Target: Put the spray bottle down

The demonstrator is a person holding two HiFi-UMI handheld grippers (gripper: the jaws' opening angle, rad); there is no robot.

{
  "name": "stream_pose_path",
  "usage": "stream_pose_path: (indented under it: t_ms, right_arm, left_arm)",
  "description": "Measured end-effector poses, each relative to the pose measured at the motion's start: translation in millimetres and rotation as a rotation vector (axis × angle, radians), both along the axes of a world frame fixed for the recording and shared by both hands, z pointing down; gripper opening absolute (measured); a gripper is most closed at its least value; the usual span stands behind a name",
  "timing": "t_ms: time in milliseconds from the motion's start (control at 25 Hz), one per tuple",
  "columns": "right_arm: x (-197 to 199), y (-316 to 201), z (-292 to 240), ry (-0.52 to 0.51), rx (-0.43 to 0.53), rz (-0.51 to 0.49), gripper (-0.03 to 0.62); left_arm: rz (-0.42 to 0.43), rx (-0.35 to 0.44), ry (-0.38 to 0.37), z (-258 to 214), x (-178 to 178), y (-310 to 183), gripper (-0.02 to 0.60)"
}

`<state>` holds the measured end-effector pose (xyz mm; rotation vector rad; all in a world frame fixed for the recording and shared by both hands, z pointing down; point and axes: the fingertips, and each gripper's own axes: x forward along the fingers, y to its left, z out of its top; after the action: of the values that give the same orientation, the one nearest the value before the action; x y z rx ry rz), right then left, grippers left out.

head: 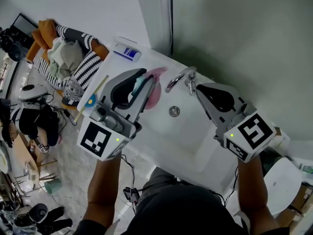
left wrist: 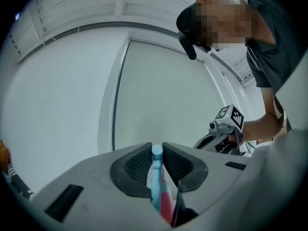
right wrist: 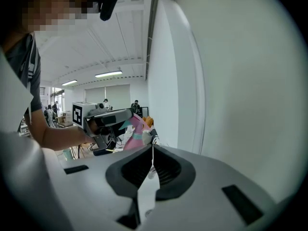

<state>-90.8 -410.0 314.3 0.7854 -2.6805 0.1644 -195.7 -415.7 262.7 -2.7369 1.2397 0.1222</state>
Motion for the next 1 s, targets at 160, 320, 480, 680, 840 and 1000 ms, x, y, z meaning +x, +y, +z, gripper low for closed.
stream_pose_path:
  t_ms: [160,320,480,680,840,1000]
  right_arm:
    - [-4.7,-18.0,7.1,0.006,-0.008,0.006,0.009]
    - [-6.8,-24.7,5.8,0.02,-0.012,0.016,0.009]
    - [-10.9,-37.7,10.8,0.036,-0.022,0.024,0.009]
    - [-10.7,-43.2,10.9,0.053,-0.026,0.039,0.009]
    - [-10.9,-52.0,14.4,0.068,-0.039,0.051,0.009]
    - [-14.7,-60.4,23.6,0.081,-0.05,0.056,0.009]
  left_arm:
    - [0.006,-0.003,-0.005,12.9,-4.8,-22.1,0.069]
    - [-0.001,0.0,0.019,13.9,-9.7,-34.2,0.067]
    - [0.002,-0.004,0.035,21.1,-15.4,-52.4,0.069]
    - [0.011,0.003,0.045,27.3,-17.8,-63.7,0.069]
    - [0.021,-0.001,0.067,35.3,-19.5,-77.9,0.069]
    - [0.031,0.024,0.091,42.6,-22.1,-89.6,0.067]
